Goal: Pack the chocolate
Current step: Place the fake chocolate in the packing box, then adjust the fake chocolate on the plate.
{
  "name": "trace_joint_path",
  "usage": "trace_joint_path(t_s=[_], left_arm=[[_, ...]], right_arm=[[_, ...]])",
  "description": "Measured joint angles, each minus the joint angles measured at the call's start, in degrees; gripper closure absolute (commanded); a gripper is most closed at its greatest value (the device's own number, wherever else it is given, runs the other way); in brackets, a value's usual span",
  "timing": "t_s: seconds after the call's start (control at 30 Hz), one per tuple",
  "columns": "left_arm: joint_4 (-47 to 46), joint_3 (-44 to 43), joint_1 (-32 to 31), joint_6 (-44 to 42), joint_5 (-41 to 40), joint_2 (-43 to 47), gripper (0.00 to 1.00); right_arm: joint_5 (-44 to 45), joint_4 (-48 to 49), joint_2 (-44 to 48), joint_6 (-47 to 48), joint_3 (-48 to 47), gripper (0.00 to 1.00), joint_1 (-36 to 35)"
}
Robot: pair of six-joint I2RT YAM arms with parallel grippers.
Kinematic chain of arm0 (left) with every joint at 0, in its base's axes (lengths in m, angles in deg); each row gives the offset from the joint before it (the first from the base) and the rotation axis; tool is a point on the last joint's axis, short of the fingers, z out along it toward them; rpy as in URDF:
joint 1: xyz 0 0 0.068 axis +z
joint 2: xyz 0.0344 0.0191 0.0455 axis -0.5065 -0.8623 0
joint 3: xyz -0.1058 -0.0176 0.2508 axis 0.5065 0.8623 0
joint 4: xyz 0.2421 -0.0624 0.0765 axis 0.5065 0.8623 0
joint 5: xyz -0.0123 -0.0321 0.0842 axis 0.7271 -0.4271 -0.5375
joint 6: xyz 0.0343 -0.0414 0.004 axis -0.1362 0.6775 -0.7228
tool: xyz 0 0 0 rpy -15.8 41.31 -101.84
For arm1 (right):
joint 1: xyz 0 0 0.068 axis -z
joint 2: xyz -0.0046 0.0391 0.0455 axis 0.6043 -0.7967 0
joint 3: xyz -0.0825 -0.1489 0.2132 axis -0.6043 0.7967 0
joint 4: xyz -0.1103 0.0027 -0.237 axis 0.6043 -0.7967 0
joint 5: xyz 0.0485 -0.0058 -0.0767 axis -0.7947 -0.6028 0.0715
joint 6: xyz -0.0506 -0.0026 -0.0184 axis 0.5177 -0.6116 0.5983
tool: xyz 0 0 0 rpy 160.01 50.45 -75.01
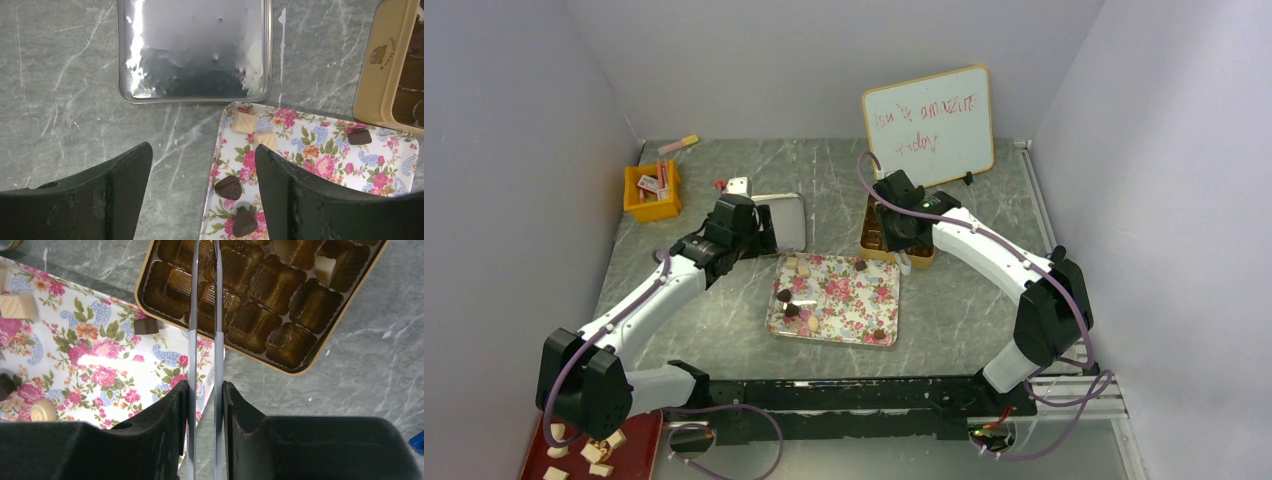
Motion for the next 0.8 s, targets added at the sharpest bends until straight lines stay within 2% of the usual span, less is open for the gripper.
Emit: trace_joint_path(t_s=[0.37,0.6,0.8], left_arm=[[0.00,0.00,0.00,0.02,0.02,-0.09,0.21],[0.00,0.00,0.00,0.07,0.04,-0.09,0.21],[-0.02,0.07,0.00,0.31,0.35,-0.09,0.21]], right_arm=[[-0.04,-0.24,0.68,1.25,-0.02,0.78,0.11],[-1.55,-0.94,5.84,2.21,-0.37,0.79,0.00],[-3.15,-2.34,8.85,2.78,-1.97,0.80,-3.72]])
